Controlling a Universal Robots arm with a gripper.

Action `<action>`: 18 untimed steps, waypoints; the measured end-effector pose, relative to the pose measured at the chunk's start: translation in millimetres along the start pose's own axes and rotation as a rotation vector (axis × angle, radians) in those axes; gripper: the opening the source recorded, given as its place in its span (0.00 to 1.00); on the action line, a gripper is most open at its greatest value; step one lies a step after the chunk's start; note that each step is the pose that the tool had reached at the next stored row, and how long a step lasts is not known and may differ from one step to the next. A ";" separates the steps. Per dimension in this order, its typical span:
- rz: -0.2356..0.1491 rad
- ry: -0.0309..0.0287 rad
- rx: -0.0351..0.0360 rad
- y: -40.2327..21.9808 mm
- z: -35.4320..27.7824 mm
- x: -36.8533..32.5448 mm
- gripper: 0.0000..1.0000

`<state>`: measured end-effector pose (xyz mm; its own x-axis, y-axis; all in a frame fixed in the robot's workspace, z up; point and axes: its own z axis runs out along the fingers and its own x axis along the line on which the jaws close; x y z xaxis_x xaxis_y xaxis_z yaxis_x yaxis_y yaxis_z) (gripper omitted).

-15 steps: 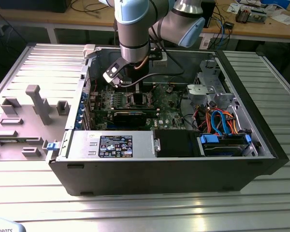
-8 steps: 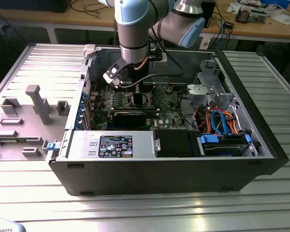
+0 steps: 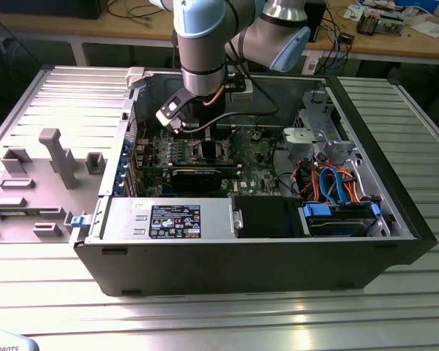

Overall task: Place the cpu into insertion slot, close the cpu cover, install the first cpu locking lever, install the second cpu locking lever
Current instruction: 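Place the cpu into insertion slot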

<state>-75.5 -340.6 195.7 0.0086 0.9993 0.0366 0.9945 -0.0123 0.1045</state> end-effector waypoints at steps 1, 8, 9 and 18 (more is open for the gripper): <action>0.000 0.0001 0.0000 -0.1 0.0 0.4 0.68; 0.000 0.0020 0.0000 -0.1 0.7 3.1 0.68; 0.001 0.0031 0.0001 -0.2 0.9 3.1 0.68; 0.001 0.0046 -0.0001 -0.1 1.0 3.2 0.68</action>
<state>-75.5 -337.4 194.8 0.0086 0.9991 0.0412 0.9944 -0.0129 0.1045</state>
